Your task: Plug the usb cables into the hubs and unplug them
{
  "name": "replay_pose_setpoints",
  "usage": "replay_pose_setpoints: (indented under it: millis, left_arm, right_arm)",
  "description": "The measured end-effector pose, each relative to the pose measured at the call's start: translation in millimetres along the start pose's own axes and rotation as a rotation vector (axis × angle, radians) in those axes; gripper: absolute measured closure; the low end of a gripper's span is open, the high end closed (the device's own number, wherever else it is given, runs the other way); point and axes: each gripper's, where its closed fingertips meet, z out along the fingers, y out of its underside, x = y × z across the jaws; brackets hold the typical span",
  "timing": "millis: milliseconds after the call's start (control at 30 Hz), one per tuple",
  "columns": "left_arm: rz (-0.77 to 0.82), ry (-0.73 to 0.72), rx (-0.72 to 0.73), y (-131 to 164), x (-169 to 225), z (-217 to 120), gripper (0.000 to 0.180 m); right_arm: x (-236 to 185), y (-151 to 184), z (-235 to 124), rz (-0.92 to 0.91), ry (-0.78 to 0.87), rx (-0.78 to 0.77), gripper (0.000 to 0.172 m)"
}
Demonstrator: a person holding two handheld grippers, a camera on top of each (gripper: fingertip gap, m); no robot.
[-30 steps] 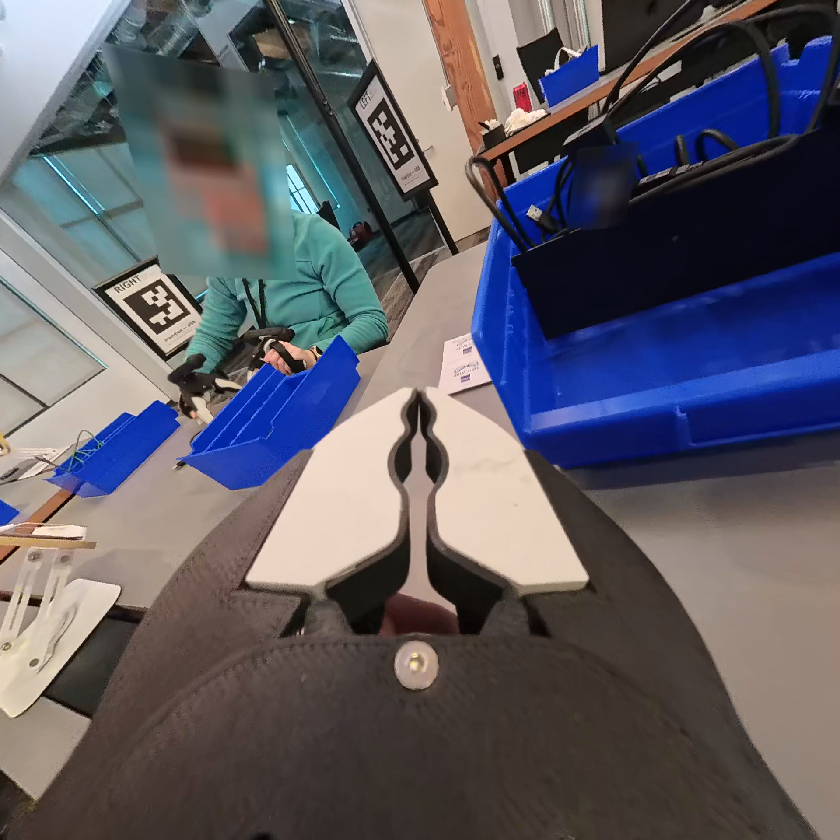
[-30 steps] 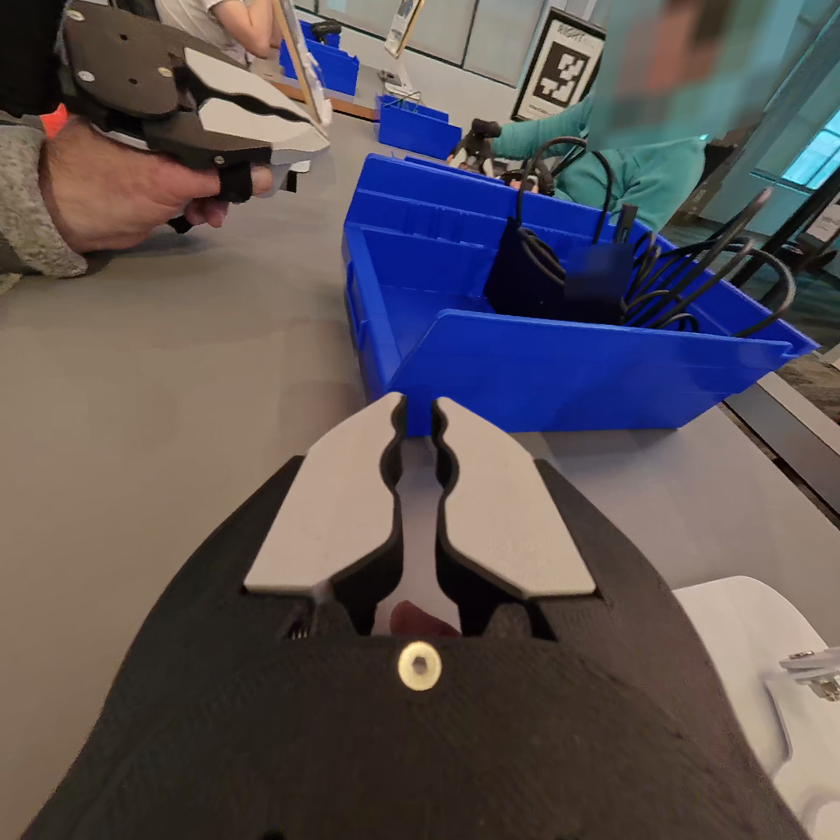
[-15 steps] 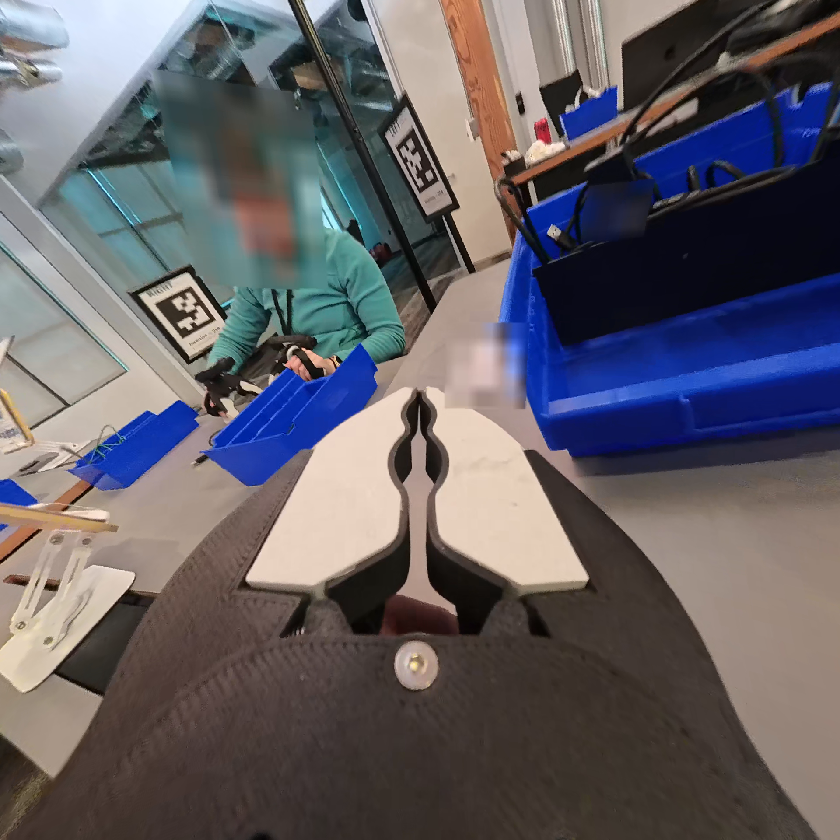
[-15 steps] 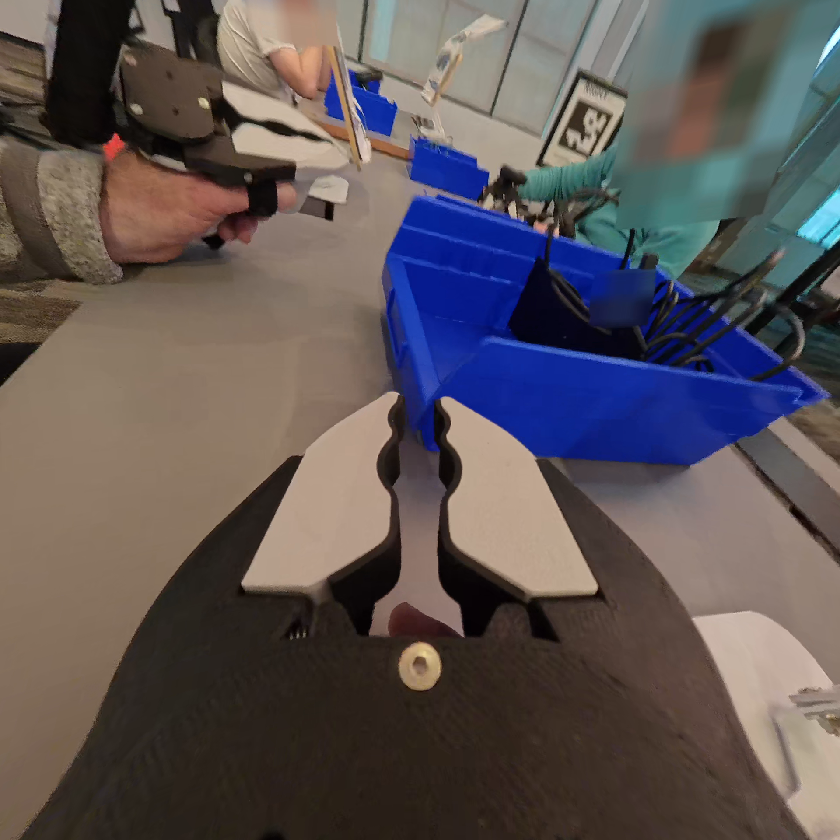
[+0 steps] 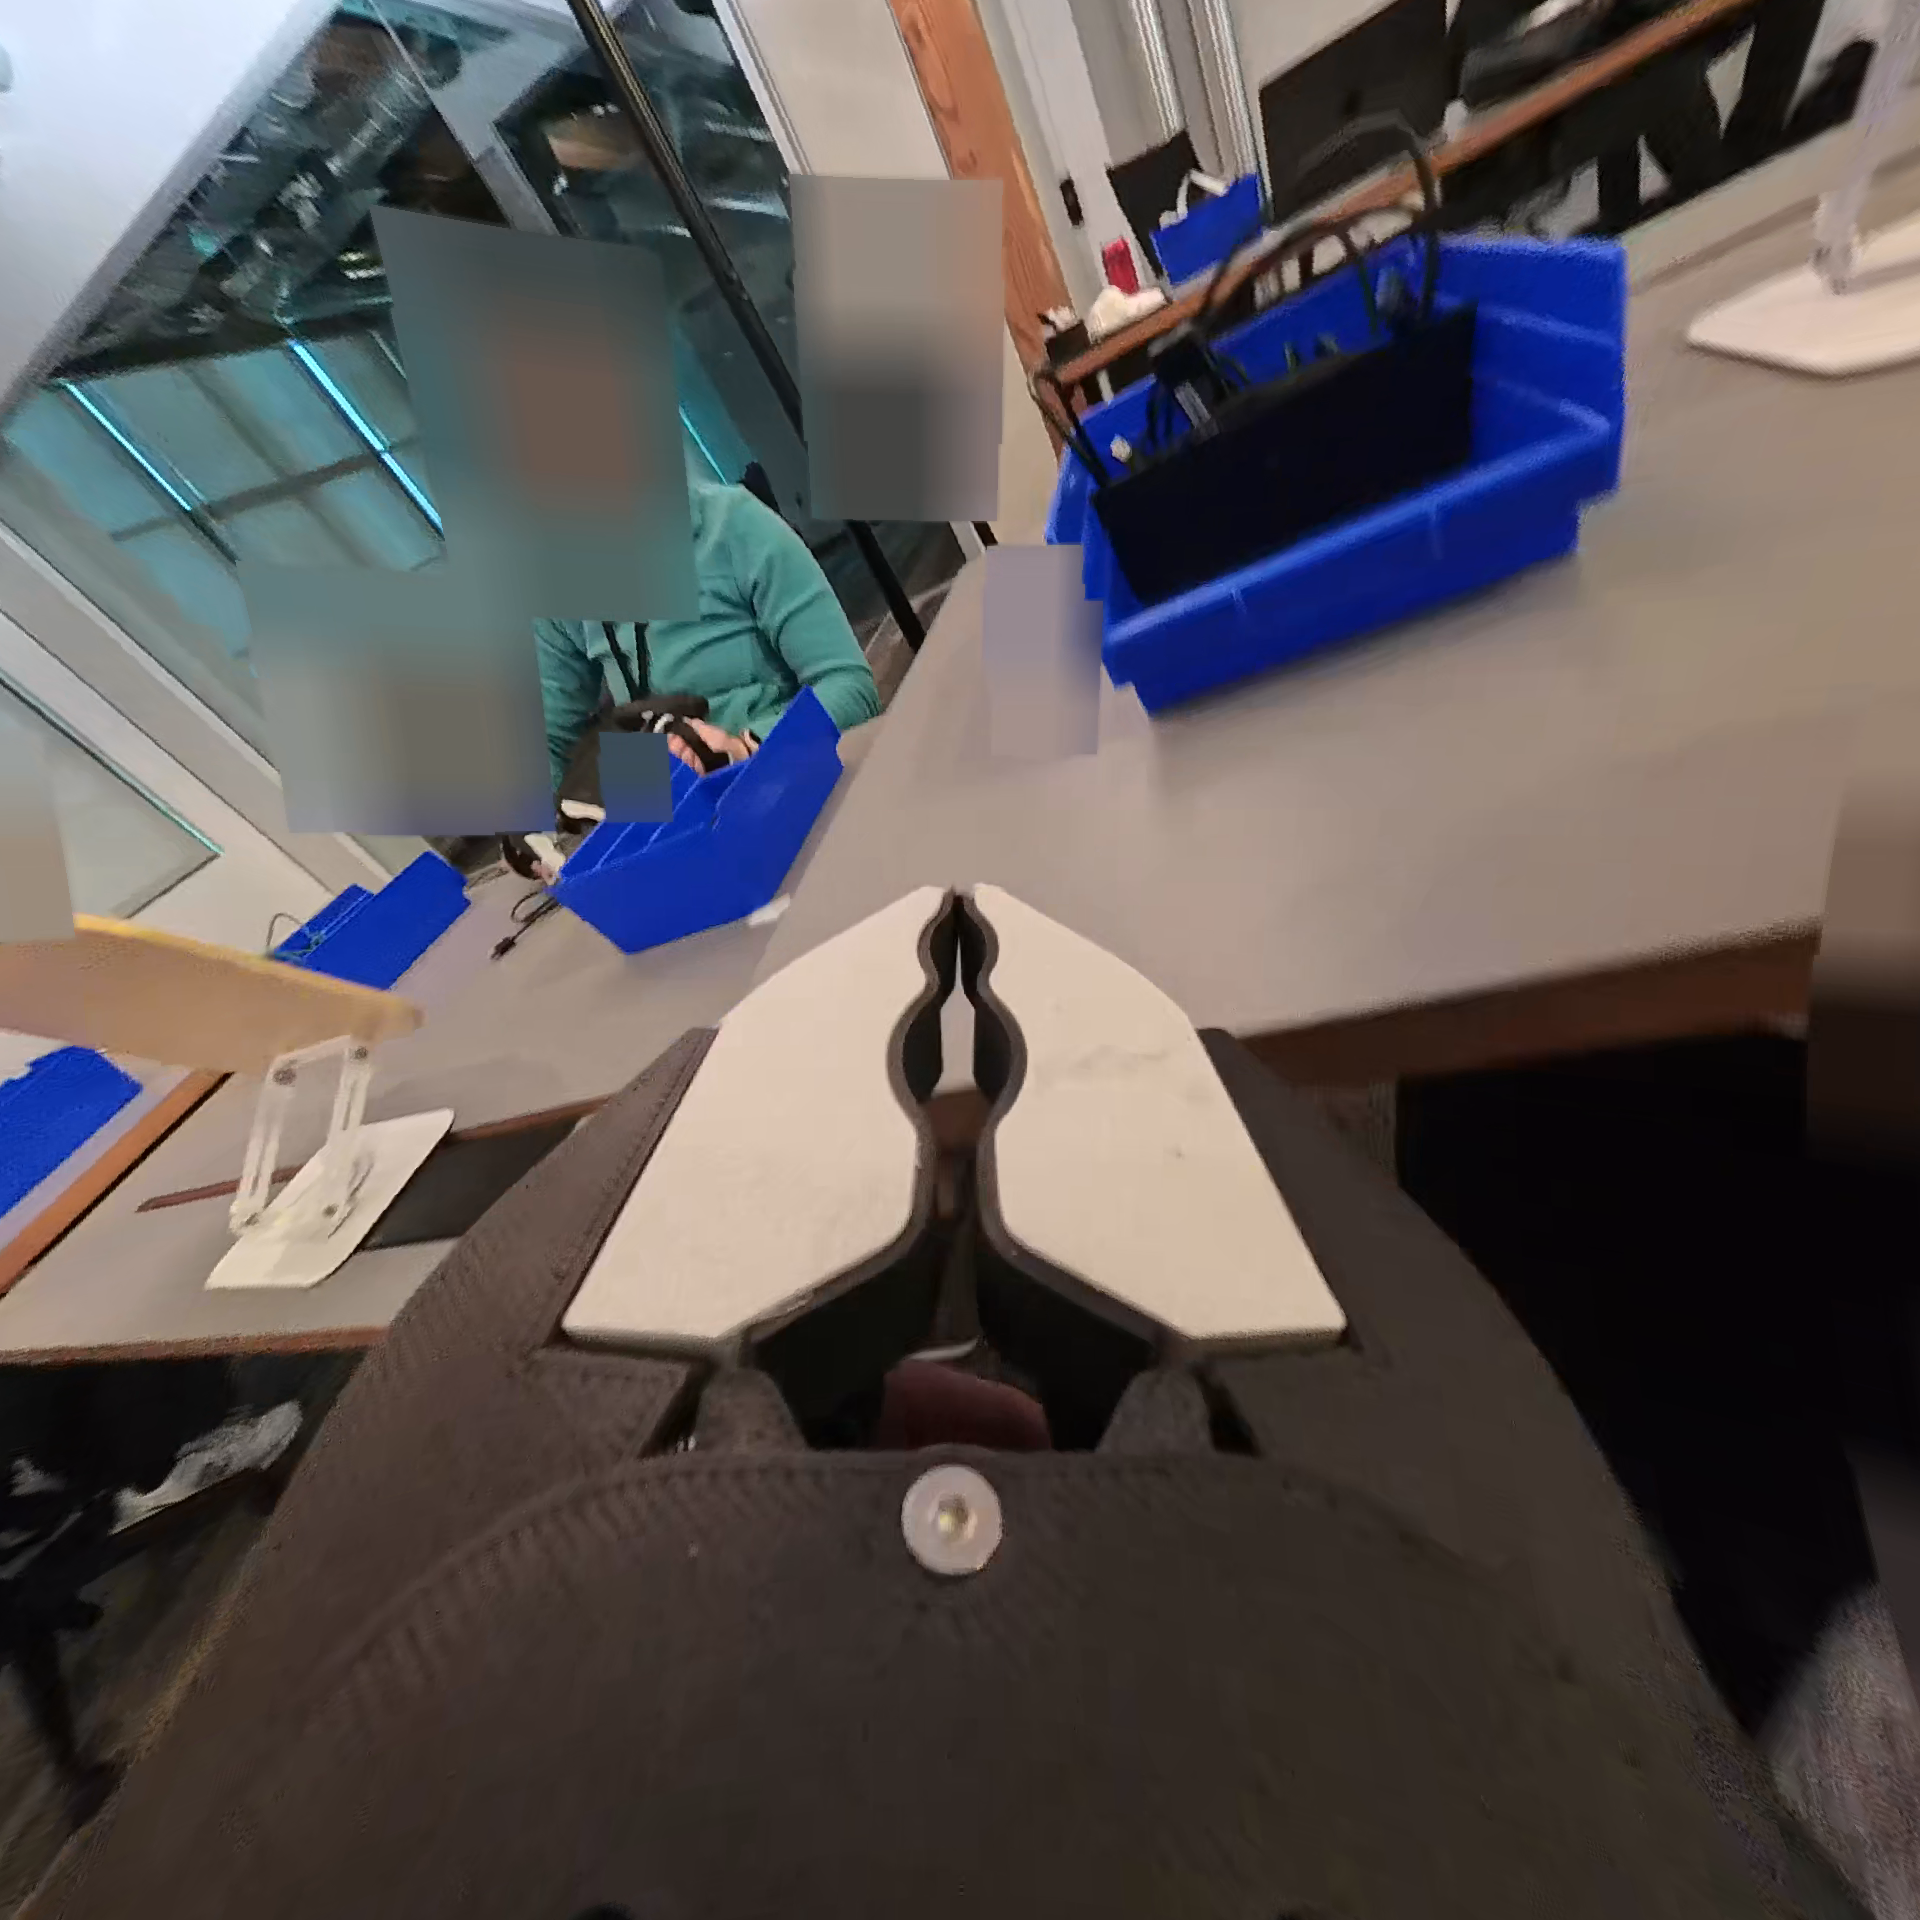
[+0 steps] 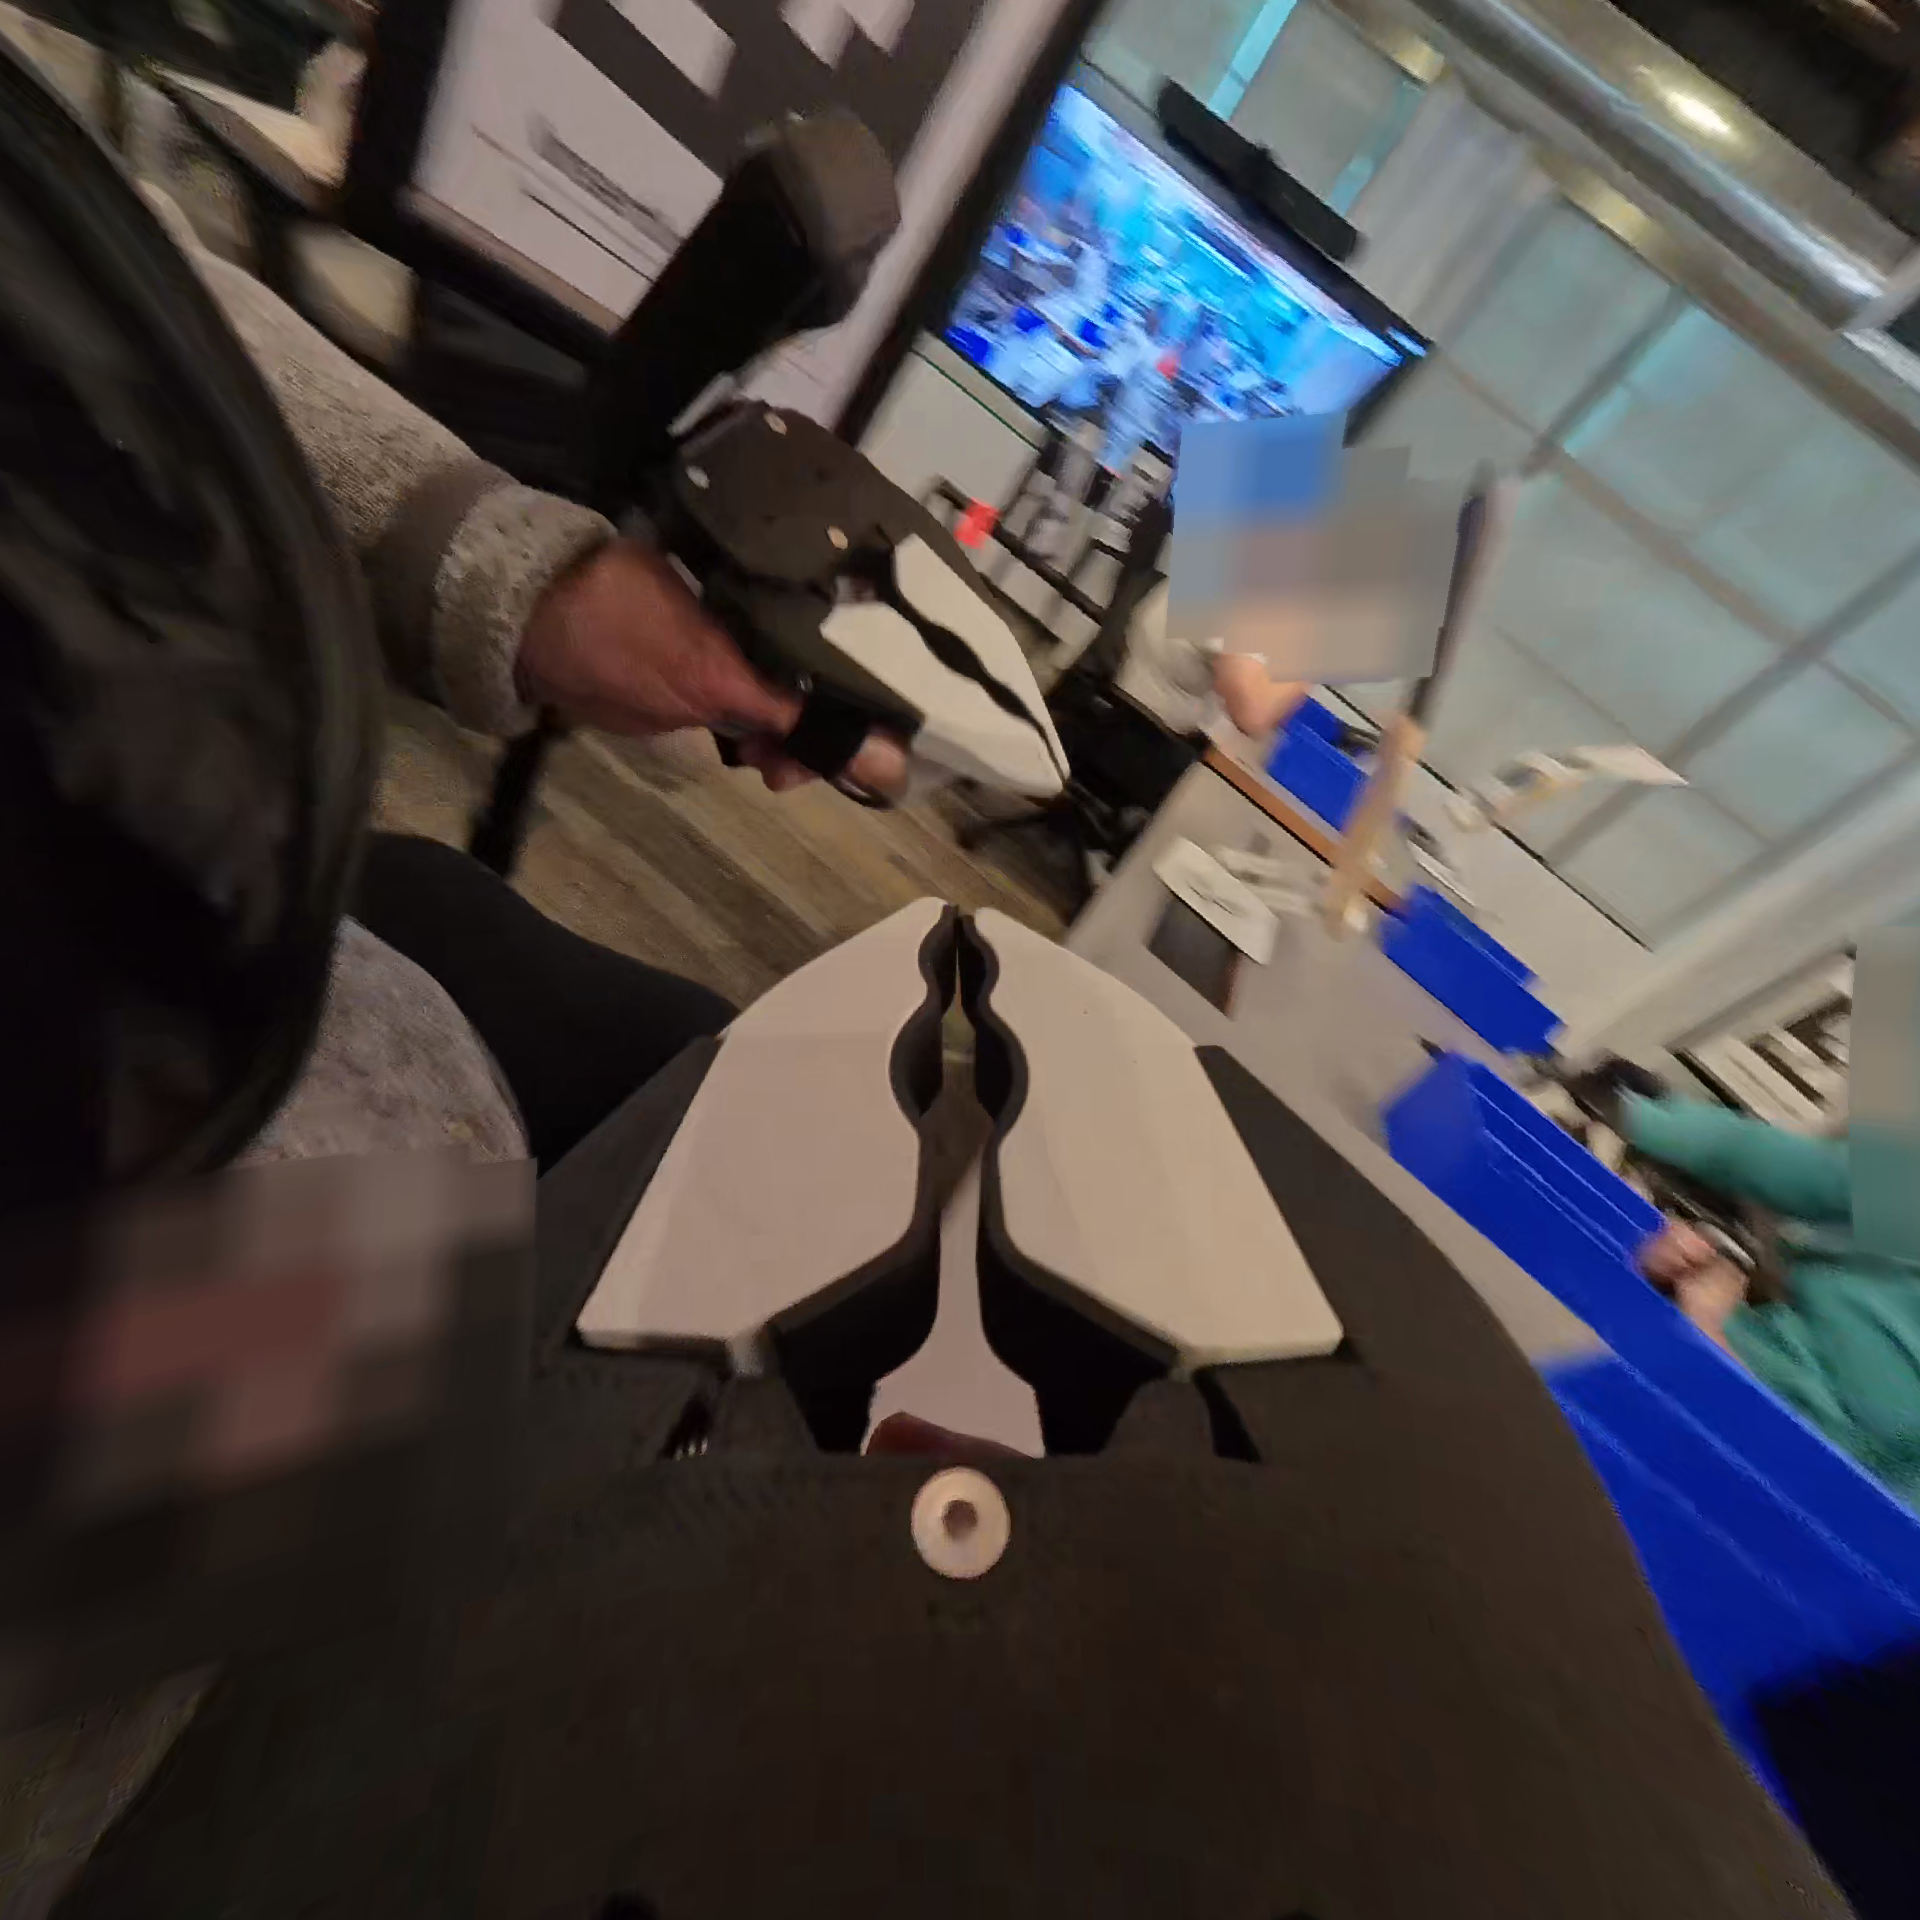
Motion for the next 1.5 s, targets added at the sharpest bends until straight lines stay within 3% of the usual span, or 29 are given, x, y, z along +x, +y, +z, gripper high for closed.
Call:
replay_pose_setpoints:
  millis: [133, 233, 333, 433, 533, 700, 967, 1500]
  left_arm:
    - [0.000, -0.007, -0.117, 45, 4, -64, 0.180]
    - [-0.034, 0.016, -0.166, 75, 16, -99, 0.180]
    - [0.099, 0.062, -0.235, 95, 31, -113, 0.180]
    - [0.088, 0.054, -0.242, 96, 29, -115, 0.180]
    - [0.059, 0.027, -0.260, 104, 23, -120, 0.180]
    - [0.066, -0.001, -0.302, 119, 17, -124, 0.180]
    - [0.089, -0.009, -0.370, 142, 15, -132, 0.180]
    - [0.053, 0.003, -0.383, 156, 16, -131, 0.173]
  right_arm:
    - [-23, -29, 59, -0.013, -0.136, 0.104, 0.172]
    - [-22, -36, 103, 0.095, -0.176, 0.132, 0.172]
    - [-16, -28, 147, 0.248, -0.179, 0.087, 0.168]
    - [-14, -18, 173, 0.256, -0.191, 0.038, 0.167]
    - [-27, 0, 180, 0.343, -0.253, 0.005, 0.163]
    - [-55, 36, 184, 0.271, -0.337, -0.139, 0.153]
    - [-62, 48, 183, 0.306, -0.391, -0.187, 0.146]
    - [-78, 60, 181, 0.321, -0.484, -0.241, 0.142]
